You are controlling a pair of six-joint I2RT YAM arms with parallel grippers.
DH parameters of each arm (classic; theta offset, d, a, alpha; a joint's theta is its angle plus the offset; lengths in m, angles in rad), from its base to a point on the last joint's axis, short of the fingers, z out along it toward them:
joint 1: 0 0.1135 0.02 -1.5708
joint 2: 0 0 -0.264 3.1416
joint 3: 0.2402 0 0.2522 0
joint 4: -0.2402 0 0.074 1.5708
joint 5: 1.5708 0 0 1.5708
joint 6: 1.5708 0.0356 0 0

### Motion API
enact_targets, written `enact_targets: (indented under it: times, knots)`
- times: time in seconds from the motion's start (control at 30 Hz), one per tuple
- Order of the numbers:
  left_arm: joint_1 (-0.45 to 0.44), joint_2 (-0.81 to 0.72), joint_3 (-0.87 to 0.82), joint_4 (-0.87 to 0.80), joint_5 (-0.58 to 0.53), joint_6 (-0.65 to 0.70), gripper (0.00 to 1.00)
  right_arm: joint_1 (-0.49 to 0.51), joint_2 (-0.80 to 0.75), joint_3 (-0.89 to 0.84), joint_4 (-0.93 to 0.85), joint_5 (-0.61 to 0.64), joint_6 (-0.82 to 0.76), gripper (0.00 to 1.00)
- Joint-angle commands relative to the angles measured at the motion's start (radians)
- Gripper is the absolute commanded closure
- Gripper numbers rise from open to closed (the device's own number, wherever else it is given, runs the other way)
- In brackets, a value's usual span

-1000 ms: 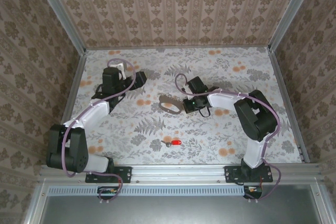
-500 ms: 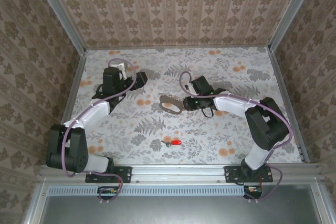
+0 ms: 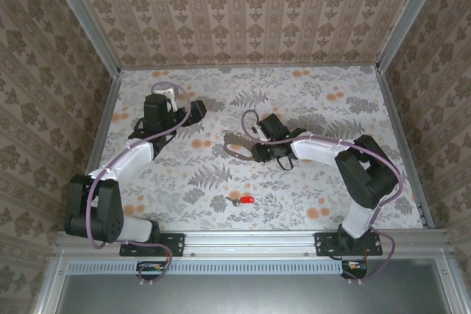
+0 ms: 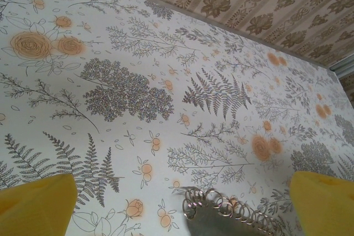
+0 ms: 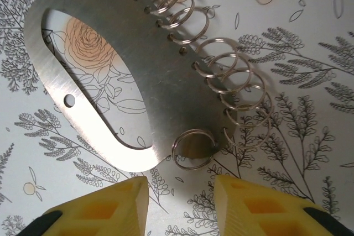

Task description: Put the keys on the keyring

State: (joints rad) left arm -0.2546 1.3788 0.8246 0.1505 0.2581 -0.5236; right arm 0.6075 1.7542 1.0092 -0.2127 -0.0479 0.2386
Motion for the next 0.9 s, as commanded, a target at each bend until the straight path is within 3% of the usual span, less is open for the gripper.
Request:
enact_targets:
  times: [0.0,0.87]
  knots:
    - [-0.005,-0.03,0.022,-0.005,0.003,0.011,0.0,0.013,0.031,0.044,-0.021,0.051,-0.007,0.62]
    - [-0.006,-0.022,0.026,0.004,0.007,0.007,0.0,0.034,0.132,0.088,-0.008,0.109,-0.023,0.7]
